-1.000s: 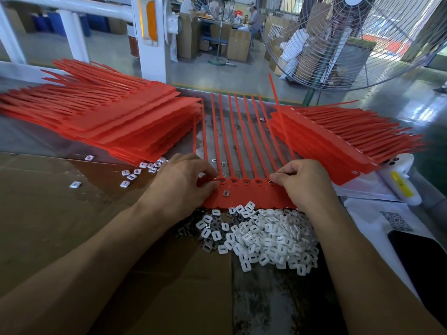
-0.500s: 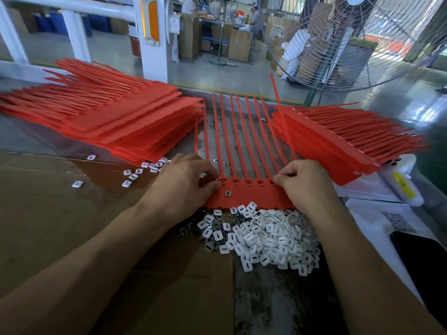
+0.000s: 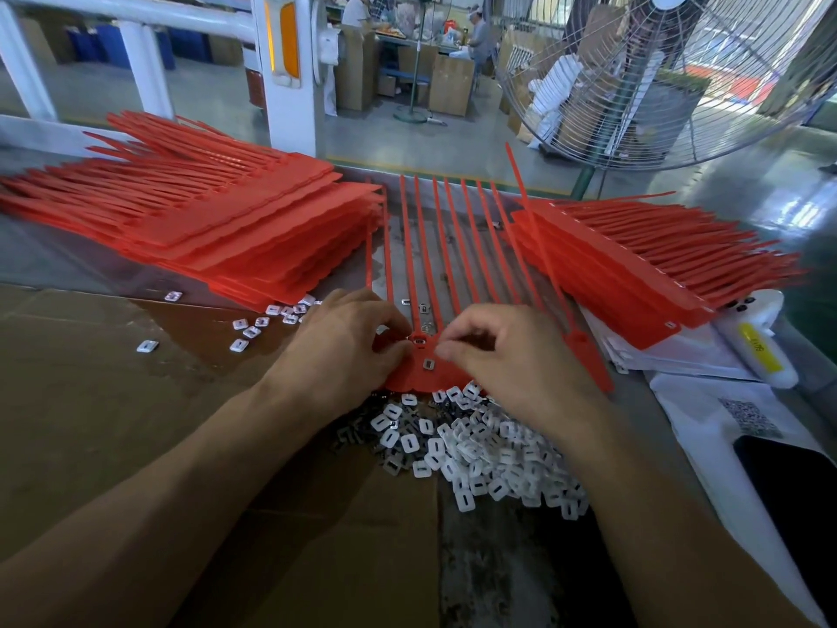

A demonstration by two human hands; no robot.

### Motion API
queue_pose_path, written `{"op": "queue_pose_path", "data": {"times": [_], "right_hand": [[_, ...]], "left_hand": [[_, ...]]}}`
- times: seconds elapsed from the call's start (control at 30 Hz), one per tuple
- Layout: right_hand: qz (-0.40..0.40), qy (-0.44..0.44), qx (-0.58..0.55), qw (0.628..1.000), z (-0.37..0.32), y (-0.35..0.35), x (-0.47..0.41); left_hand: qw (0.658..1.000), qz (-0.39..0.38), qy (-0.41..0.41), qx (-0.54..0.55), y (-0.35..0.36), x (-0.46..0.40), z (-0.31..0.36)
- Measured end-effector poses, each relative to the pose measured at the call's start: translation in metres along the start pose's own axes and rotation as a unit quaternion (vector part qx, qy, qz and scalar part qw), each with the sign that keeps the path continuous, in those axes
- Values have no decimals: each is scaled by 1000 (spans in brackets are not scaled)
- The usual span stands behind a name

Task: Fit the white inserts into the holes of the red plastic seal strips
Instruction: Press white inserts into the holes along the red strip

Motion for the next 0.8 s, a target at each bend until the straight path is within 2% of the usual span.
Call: {"op": "queue_pose_path", "data": {"times": [0.17, 0.37, 0.47, 0.67, 0.8], "right_hand": [[-15, -19, 70, 997, -9, 13, -1], [-4, -15, 73, 997, -10, 16, -1], [22, 37, 20, 999, 3, 7, -2], [153, 160, -31, 975, 51, -47, 0], [166, 210, -58, 962, 73, -59, 2]], "left_hand": [[1000, 6, 7, -5, 0, 0, 0], [1000, 9, 14, -7, 1, 0, 0], [1000, 5, 14, -8, 0, 0, -1], [1000, -2, 8, -1, 1, 0, -1], [1000, -1, 8, 0, 0, 0, 0]]}}
Point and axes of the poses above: each hand's wrist, its own x-axis away from the middle knuckle, its own y-axis out of the palm, z = x × y, the point moved 5 cm from there along -x, towards the middle knuckle, and after that the axes turned 2 degrees about z, right-handed, at the moved point
